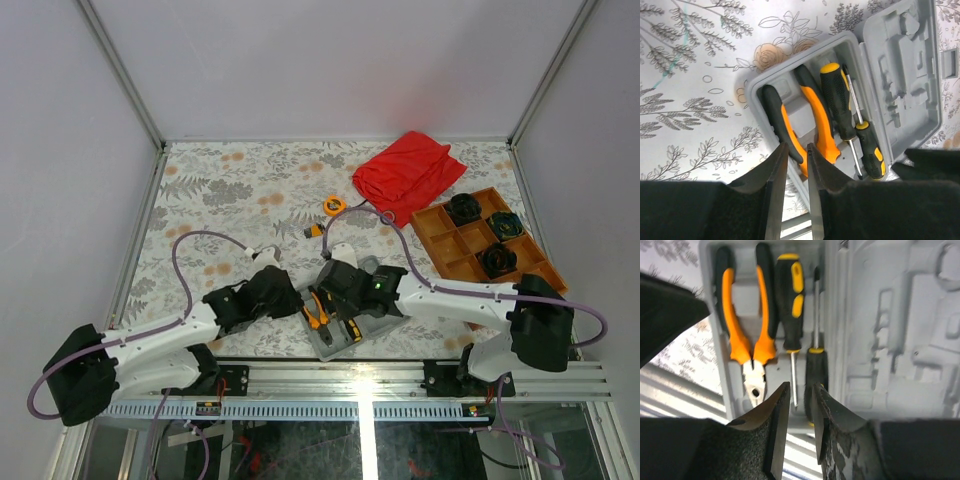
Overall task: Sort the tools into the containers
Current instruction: Adjust the screwdriver in the storage box.
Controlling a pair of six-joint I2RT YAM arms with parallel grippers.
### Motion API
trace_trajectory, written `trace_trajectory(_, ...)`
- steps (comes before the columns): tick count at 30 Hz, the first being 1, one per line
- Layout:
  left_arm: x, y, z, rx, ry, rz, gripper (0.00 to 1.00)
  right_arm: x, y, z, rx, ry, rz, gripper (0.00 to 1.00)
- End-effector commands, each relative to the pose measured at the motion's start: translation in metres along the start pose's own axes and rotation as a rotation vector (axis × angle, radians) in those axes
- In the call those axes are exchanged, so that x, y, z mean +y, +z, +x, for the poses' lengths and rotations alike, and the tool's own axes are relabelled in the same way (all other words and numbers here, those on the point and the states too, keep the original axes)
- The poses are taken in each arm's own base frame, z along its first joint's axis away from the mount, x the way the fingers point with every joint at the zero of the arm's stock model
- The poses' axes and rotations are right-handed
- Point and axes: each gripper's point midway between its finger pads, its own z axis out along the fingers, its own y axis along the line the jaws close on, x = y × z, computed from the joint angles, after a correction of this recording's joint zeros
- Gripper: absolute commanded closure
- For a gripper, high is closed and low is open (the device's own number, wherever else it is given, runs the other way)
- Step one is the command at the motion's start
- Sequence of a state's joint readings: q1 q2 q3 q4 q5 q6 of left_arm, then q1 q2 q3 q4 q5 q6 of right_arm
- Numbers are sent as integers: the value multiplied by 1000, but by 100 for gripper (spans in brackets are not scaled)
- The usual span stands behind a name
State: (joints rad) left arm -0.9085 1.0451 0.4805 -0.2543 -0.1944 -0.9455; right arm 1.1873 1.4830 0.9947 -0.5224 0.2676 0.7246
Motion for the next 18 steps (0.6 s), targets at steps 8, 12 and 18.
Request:
trace_trajectory(8, 38, 0, 16, 12, -36, -82, 79, 6, 36, -41, -16, -22, -75, 80)
trace_trajectory(12, 44, 0, 21, 24, -47, -88, 79, 12, 45, -43, -4, -36, -111, 81)
trace_trajectory(18, 43, 0, 22, 28, -47, -86, 79, 11, 67, -34, 39, -54, -98, 79)
